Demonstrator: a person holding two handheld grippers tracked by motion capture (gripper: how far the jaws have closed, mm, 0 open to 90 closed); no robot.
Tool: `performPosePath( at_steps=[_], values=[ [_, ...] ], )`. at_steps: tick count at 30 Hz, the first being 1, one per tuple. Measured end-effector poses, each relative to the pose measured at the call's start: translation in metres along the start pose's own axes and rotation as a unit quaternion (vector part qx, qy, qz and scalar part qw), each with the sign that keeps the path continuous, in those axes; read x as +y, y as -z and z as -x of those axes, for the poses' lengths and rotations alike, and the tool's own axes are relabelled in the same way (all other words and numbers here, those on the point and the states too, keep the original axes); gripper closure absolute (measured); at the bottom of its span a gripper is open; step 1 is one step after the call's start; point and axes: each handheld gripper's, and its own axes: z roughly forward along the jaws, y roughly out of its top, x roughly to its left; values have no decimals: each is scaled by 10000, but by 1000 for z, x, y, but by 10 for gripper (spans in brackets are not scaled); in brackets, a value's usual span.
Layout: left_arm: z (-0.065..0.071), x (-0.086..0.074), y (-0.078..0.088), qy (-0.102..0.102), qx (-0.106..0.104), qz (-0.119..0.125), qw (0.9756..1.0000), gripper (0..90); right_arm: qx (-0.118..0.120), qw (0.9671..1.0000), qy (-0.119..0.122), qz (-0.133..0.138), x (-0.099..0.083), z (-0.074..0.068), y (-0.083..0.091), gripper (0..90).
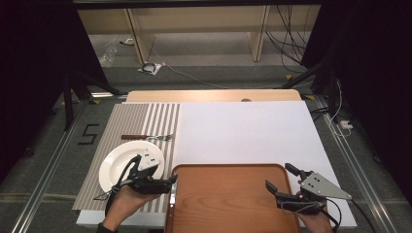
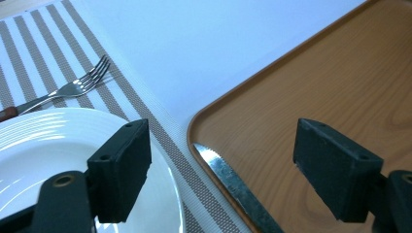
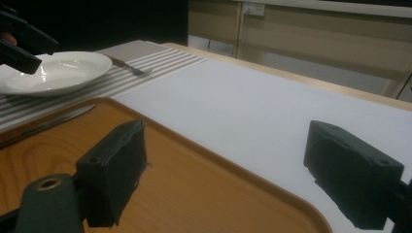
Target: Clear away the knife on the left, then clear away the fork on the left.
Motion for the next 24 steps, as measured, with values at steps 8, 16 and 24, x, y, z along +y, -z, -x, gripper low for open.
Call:
performPosePath(
  at_steps=[8,16,24],
  values=[
    [-9,1,3,121,68,62,9999,212,15,10000,5,-16,0,1,-1,164],
    [-16,-1,3,148,155,51,9998,213,16,10000,9,-7,0,0,-1,163],
    [-31,6,6,149,364,64,9992,221,40,10000,11,-51,-1,-2,-3,163]
  ],
)
